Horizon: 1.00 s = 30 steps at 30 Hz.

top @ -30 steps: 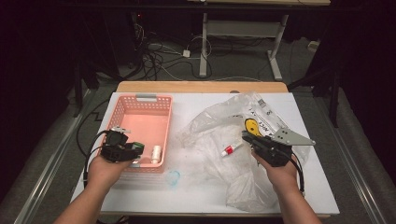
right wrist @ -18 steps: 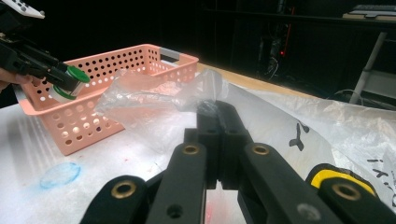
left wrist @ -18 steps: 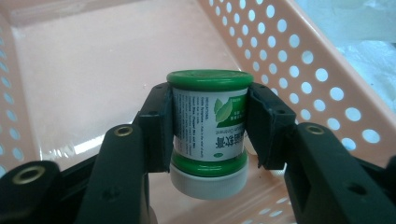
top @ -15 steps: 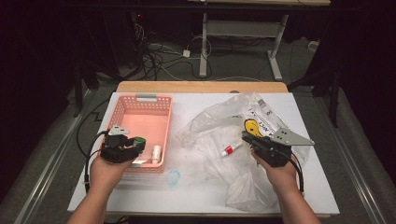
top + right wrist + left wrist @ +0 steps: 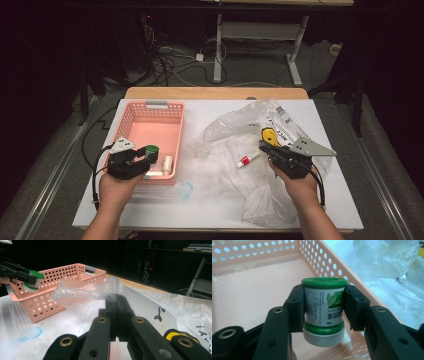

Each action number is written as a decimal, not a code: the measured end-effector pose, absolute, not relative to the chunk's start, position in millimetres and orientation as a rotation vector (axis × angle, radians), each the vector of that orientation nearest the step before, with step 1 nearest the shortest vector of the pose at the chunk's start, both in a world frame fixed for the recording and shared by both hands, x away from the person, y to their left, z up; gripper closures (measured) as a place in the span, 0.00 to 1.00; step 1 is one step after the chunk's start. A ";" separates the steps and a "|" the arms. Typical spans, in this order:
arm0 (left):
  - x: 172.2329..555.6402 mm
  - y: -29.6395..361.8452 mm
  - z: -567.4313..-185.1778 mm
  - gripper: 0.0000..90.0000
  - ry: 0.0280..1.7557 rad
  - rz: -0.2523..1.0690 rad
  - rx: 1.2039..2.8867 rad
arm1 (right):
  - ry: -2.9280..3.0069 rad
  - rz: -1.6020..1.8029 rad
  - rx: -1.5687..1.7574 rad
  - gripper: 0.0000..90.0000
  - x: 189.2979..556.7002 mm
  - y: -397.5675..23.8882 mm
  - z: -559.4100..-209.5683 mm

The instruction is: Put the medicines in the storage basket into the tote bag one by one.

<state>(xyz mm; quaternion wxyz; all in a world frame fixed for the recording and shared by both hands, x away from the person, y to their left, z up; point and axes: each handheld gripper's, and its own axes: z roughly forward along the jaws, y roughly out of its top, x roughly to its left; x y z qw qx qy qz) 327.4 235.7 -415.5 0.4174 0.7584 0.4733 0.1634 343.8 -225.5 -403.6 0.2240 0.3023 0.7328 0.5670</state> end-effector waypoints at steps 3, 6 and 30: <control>326.2 232.1 -413.8 0.60 1.167 0.372 1.900 | 2.024 1.564 0.832 1.00 343.4 -225.3 -403.1; 322.7 224.4 -409.9 0.60 1.132 0.369 1.902 | 2.026 1.566 0.828 1.00 343.3 -225.2 -403.0; 300.3 178.0 -397.7 0.60 0.947 0.279 1.898 | 2.017 1.579 0.827 1.00 342.3 -227.2 -400.5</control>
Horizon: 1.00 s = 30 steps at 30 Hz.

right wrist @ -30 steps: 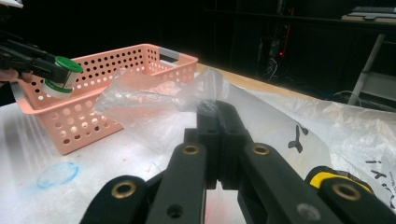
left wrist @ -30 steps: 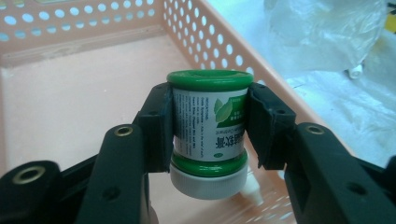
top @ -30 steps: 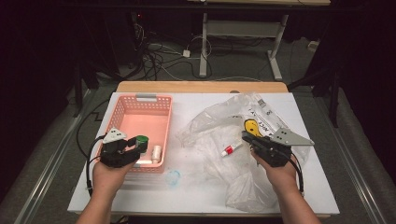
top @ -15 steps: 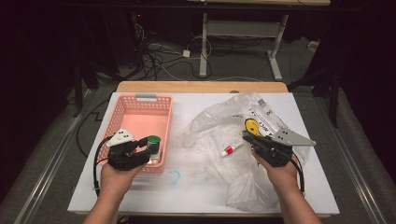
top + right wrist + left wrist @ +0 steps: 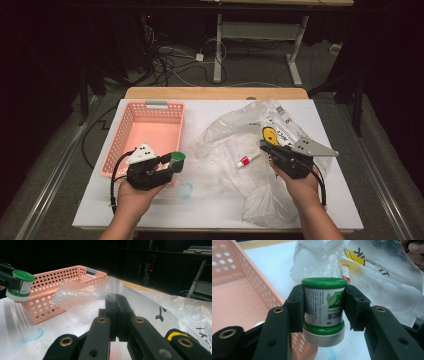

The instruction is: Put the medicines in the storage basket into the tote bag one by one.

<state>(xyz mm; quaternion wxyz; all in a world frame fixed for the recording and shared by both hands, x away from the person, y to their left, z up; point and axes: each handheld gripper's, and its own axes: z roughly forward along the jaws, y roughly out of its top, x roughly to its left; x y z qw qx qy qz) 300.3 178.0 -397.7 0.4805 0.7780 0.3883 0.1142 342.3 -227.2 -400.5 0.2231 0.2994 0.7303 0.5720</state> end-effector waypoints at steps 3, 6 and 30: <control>299.2 172.0 -400.3 0.60 0.930 0.269 1.915 | 2.020 1.579 0.826 1.00 342.2 -226.7 -400.7; 297.1 164.3 -402.1 0.60 0.903 0.258 1.926 | 2.022 1.576 0.821 1.00 342.4 -226.7 -400.9; 304.9 108.0 -431.5 0.60 0.808 0.192 2.054 | 2.033 1.571 0.815 1.00 342.1 -224.0 -402.3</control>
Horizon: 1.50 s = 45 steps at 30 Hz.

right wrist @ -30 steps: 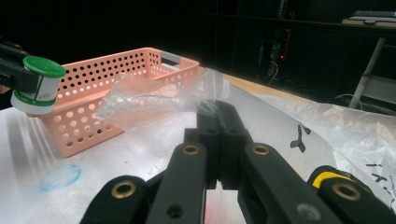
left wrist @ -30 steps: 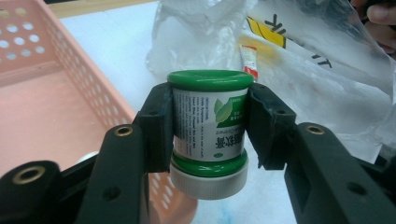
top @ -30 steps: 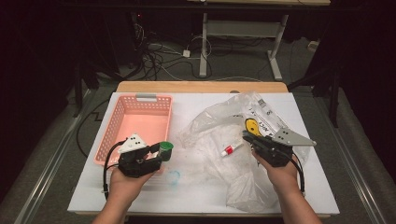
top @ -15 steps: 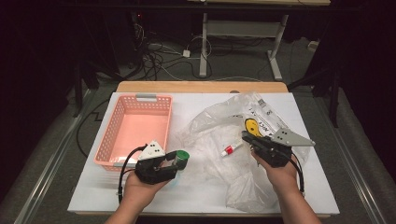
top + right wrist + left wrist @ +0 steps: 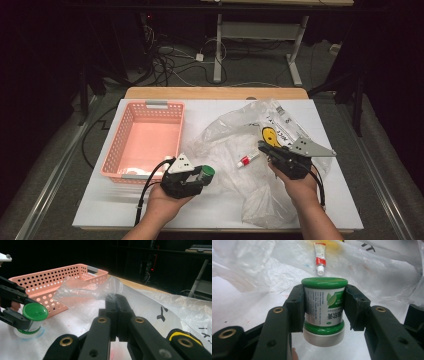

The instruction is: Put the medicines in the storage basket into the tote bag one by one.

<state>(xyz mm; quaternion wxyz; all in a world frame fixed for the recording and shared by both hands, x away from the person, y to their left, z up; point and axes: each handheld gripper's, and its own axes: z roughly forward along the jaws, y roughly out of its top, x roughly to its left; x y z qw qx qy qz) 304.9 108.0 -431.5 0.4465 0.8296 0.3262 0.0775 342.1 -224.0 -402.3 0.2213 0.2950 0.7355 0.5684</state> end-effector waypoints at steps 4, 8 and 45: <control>306.7 102.8 -436.1 0.60 0.806 0.176 2.054 | 2.037 1.568 0.811 1.00 342.4 -222.8 -403.0; 309.5 96.9 -442.0 0.60 0.799 0.155 2.067 | 2.044 1.566 0.807 1.00 342.4 -220.9 -404.1; 340.4 25.1 -450.7 0.60 0.688 0.150 2.089 | 2.031 1.576 0.810 1.00 342.3 -224.7 -401.0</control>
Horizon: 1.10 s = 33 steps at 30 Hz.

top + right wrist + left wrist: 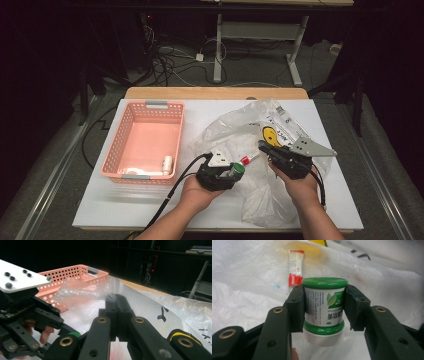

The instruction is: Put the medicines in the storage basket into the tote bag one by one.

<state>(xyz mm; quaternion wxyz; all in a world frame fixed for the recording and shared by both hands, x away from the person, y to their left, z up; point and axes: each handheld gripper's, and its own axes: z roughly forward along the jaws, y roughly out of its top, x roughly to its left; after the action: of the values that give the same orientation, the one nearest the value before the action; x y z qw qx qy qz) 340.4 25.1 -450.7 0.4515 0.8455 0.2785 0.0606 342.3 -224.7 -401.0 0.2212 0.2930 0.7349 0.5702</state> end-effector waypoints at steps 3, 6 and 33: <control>344.8 18.8 -450.8 0.60 0.686 0.158 2.082 | 2.033 1.576 0.807 1.00 342.1 -224.5 -401.0; 348.8 11.9 -450.2 0.60 0.689 0.172 2.076 | 2.030 1.579 0.801 1.00 341.6 -224.7 -400.3; 381.1 -49.3 -471.5 0.60 0.676 0.203 2.054 | 2.019 1.600 0.821 1.00 342.6 -229.2 -399.4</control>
<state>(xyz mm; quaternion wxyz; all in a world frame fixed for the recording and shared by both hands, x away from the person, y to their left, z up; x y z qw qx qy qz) 381.1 -49.3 -471.5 0.4660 0.8368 0.2752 0.0826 342.6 -229.2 -399.4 0.2173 0.2964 0.7289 0.5776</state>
